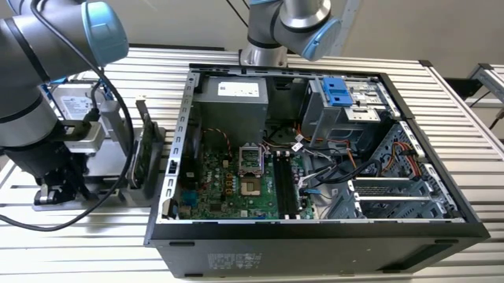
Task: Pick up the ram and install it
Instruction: 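Pick up the ram and move it above insertion slot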
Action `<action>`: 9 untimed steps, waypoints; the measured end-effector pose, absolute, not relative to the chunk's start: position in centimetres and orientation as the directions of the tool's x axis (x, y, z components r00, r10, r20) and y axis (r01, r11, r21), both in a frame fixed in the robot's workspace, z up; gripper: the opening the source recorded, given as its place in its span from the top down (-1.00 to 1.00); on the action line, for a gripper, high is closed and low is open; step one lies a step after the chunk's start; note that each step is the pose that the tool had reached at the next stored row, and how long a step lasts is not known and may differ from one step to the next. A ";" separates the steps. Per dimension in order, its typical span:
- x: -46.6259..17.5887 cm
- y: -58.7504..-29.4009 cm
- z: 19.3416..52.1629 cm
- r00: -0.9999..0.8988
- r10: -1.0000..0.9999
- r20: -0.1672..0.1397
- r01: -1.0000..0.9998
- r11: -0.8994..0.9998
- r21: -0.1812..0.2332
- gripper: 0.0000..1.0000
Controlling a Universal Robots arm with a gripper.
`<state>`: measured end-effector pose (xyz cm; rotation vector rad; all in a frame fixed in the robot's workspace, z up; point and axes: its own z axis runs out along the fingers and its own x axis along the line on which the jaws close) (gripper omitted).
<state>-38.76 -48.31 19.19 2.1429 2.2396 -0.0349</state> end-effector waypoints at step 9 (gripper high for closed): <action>-38.8 -48.3 20.2 -0.044 0.998 -0.046 0.999 0.044 0.012 1.00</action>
